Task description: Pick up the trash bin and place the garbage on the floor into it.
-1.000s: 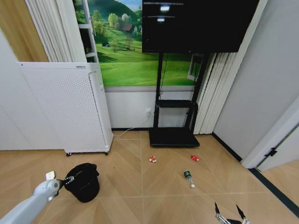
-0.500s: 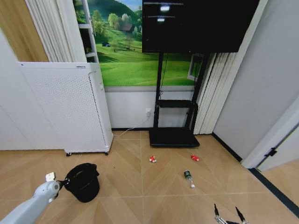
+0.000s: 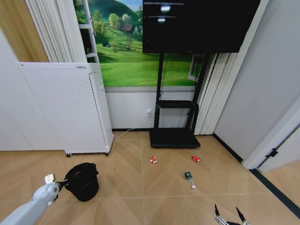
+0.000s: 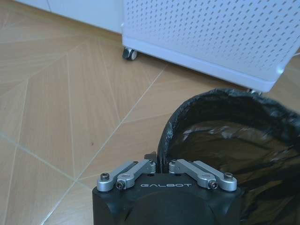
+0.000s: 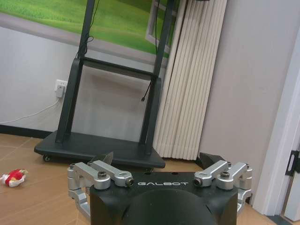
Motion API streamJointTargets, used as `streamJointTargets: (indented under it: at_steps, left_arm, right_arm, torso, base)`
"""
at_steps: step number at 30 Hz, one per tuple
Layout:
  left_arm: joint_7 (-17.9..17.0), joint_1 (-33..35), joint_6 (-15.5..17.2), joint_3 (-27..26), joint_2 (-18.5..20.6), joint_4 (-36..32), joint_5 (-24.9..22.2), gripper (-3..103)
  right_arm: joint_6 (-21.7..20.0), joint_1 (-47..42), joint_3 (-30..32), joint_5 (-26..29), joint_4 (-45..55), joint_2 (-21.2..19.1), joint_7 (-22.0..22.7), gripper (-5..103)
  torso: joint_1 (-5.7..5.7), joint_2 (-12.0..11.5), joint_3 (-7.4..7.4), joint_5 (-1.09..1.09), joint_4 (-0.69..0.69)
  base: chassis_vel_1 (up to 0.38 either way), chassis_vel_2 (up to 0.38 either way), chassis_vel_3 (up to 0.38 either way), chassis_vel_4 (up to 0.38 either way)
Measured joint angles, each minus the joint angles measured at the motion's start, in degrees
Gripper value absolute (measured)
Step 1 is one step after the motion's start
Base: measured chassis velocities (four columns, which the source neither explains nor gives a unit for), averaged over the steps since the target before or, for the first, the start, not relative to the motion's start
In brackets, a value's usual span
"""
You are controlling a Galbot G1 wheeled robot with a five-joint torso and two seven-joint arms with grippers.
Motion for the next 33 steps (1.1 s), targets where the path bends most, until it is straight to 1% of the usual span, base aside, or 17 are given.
streamJointTargets:
  at_steps: [1, 4, 5, 8, 9, 11, 12, 13, 15, 16, 17, 19, 20, 22, 23, 27, 33]
  left_arm:
    - [0.0, 0.0, 0.0, 0.0, 0.0, 0.0, 0.0, 7]
    - [-1.52, 2.12, 0.91, -2.37, 1.97, -6.2, -0.79, 7]
    - [-1.52, 2.12, 0.91, -2.37, 1.97, -6.2, -0.79, 7]
    - [-2.87, 3.78, 1.71, -3.75, 4.83, -12.11, -1.98, 7]
    - [-2.87, 3.78, 1.71, -3.75, 4.83, -12.11, -1.98, 7]
    - [-3.84, 5.63, 2.16, -5.09, 7.58, -16.75, -2.73, 7]
    - [-3.84, 5.63, 2.16, -5.09, 7.58, -16.75, -2.73, 7]
    - [-4.54, 7.45, 2.56, -6.11, 9.54, -19.56, -2.96, 7]
    - [-4.89, 8.75, 2.75, -6.72, 10.54, -21.5, -3.0, 7]
    - [-5.56, 10.3, 2.91, -7.37, 11.6, -23.81, -3.04, 7]
    - [-5.56, 10.3, 2.91, -7.37, 11.6, -23.81, -3.04, 7]
    - [-7.2, 12.44, 2.94, -8.27, 12.61, -27.65, -3.1, 7]
    - [-7.2, 12.44, 2.94, -8.27, 12.61, -27.65, -3.1, 7]
    - [-8.66, 14.28, 2.95, -9.17, 13.27, -31.93, -3.2, 7]
    - [-8.66, 14.28, 2.95, -9.17, 13.27, -31.93, -3.2, 7]
    - [-10.11, 17.02, 2.53, -10.46, 13.71, -37.21, -3.39, 7]
    - [-11.1, 21.21, 2.54, -12.46, 12.85, -41.47, -2.65, 7]
  right_arm:
    - [0.0, 0.0, 0.0, 0.0, 0.0, 0.0, 0.0, 100]
    - [0.23, 0.17, 0.66, -0.04, 0.92, -0.5, 0.56, 100]
    - [0.23, 0.17, 0.66, -0.04, 0.92, -0.5, 0.56, 100]
    - [0.31, 0.47, 1.2, -0.48, 2.16, -0.55, 1.46, 100]
    - [0.31, 0.47, 1.2, -0.48, 2.16, -0.55, 1.46, 100]
    - [0.21, 0.51, 1.54, -1.1, 2.94, -0.29, 1.82, 100]
    - [0.21, 0.51, 1.54, -1.1, 2.94, -0.29, 1.82, 100]
    - [0.15, 0.77, 1.81, -2.31, 3.03, 0.04, 2.47, 100]
    - [-0.29, 0.85, 1.91, -3.14, 3.21, 0.04, 3.11, 100]
    - [-1.76, 0.98, 2.04, -4.24, 3.75, -0.26, 4.69, 100]
    - [-1.76, 0.98, 2.04, -4.24, 3.75, -0.26, 4.69, 100]
    - [-4.29, 1.52, 2.46, -6.8, 4.28, -1.19, 8.04, 100]
    - [-4.29, 1.52, 2.46, -6.8, 4.28, -1.19, 8.04, 100]
    - [-6.69, 2.09, 2.65, -7.65, 4.78, -2.95, 10.08, 100]
    - [-6.69, 2.09, 2.65, -7.65, 4.78, -2.95, 10.08, 100]
    - [-6.82, 3.01, 2.36, -7.36, 4.71, -4.95, 9.94, 100]
    - [-5.0, 2.81, 1.21, -5.85, 6.03, -5.2, 5.76, 100]
  torso:
    - [0.0, 0.0, 0.0, 0.0, 0.0]
    - [0.0, 0.0, 0.0, 0.03, 0.0]
    - [0.0, 0.0, 0.0, 0.03, 0.0]
    - [0.0, 0.0, 0.0, 0.02, 0.0]
    - [0.0, 0.0, 0.0, 0.02, 0.0]
    - [0.0, 0.0, 0.0, 0.03, -0.03]
    - [0.0, 0.0, 0.0, 0.03, -0.03]
    - [0.0, 0.0, 0.0, 0.04, -0.03]
    - [0.0, 0.0, 0.0, 0.06, 0.0]
    - [0.0, 0.0, 0.0, 0.05, 0.0]
    - [0.0, 0.0, 0.0, 0.05, 0.0]
    - [0.0, 0.0, 0.0, 0.02, 0.01]
    - [0.0, 0.0, 0.0, 0.02, 0.01]
    - [0.0, 0.0, 0.0, 0.04, 0.0]
    - [0.0, 0.0, 0.0, 0.04, 0.0]
    - [0.0, 0.0, 0.0, 0.04, -0.01]
    - [0.0, 0.01, 0.0, 0.03, -0.01]
  base:
    - [0.0, 0.0, 0.0, 0.0]
    - [0.0, 0.0, 0.0, 0.0]
    - [0.0, 0.0, 0.0, 0.0]
    - [0.0, 0.0, 0.0, 0.0]
    - [0.0, 0.0, 0.0, 0.0]
    - [0.0, 0.0, 0.0, 0.0]
    - [0.0, 0.0, 0.0, 0.0]
    - [0.0, 0.0, 0.0, 0.0]
    - [0.0, 0.0, 0.0, 0.0]
    - [0.0, 0.0, 0.0, 0.0]
    - [0.0, 0.0, 0.0, 0.0]
    - [0.0, 0.0, 0.0, 0.0]
    - [0.0, 0.0, 0.0, 0.0]
    - [0.0, 0.0, 0.0, 0.0]
    - [0.0, 0.0, 0.0, 0.0]
    - [0.0, 0.0, 0.0, 0.0]
    - [0.0, 0.0, 0.0, 0.0]
